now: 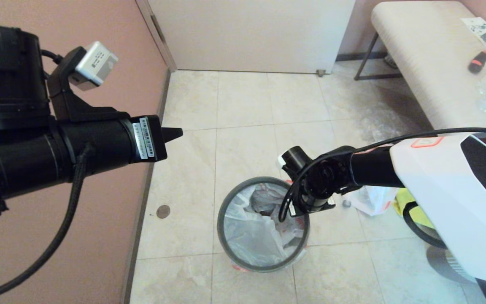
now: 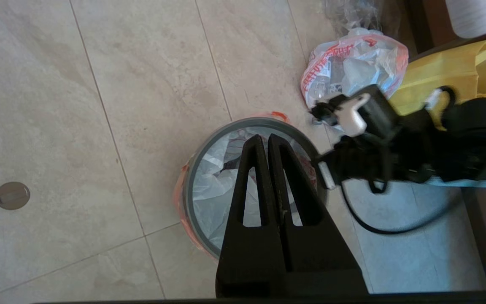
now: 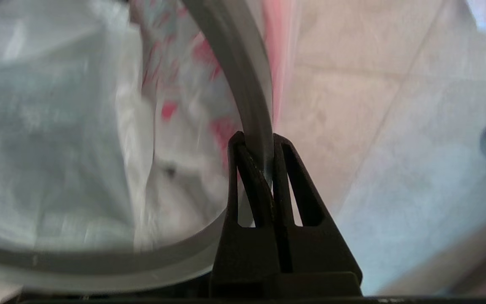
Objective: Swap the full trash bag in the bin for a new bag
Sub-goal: Place the trash can ring on the trash can
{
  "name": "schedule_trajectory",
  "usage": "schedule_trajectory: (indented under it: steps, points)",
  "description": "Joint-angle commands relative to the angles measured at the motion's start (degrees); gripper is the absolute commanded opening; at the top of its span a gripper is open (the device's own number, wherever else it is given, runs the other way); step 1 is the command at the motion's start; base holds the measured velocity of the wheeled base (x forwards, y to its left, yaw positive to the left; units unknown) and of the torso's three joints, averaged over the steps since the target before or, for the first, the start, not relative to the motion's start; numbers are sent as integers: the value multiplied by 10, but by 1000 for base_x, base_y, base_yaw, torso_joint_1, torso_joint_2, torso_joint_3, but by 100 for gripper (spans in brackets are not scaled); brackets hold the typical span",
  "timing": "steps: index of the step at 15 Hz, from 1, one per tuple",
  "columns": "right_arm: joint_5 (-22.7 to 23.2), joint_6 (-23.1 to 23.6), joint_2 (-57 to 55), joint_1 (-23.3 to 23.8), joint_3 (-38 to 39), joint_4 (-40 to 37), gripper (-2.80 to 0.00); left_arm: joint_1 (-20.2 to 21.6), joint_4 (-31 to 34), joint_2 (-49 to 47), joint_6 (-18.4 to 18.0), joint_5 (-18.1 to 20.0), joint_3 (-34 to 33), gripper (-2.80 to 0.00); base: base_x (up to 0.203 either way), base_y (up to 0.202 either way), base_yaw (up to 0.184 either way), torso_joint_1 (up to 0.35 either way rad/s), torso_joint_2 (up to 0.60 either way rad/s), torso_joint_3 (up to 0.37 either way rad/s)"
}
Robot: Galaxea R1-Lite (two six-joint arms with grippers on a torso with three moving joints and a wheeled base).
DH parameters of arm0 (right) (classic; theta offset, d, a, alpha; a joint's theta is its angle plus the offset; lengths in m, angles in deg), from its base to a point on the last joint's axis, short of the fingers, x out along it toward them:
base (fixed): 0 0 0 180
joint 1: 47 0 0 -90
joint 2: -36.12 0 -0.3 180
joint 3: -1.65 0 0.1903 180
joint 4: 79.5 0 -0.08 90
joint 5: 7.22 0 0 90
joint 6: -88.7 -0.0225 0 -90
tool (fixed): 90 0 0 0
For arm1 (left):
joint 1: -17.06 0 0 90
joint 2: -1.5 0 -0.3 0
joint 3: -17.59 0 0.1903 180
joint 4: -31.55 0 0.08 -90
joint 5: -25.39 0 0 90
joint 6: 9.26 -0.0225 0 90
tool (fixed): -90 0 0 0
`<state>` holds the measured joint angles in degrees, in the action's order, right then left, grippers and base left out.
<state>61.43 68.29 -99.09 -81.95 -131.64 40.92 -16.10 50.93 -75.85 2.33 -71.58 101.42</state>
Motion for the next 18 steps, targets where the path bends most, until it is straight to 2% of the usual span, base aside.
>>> schedule_trajectory:
  steps: [1,7,13,14,15,18]
  points:
    - [-2,-7,20,-5,4,-9,-280,-1,-1,-5,1,-1,-1,-280,0,0,0,0,0,0]
    - [-1,-9,-31,7,-3,23,-280,-1,-1,-5,1,-1,-1,-280,0,0,0,0,0,0]
    - [1,-4,-52,13,-20,23,-280,-1,-1,-5,1,-1,-1,-280,0,0,0,0,0,0]
    - [0,2,-54,13,-20,23,-57,-1,-1,-5,1,-1,-1,-280,0,0,0,0,0,0]
    - [-1,6,-53,13,-20,23,0,-1,-1,-5,1,-1,-1,-280,0,0,0,0,0,0]
    - [-2,13,-51,14,-21,26,0,0,-1,-5,1,-1,-1,-280,0,0,0,0,0,0]
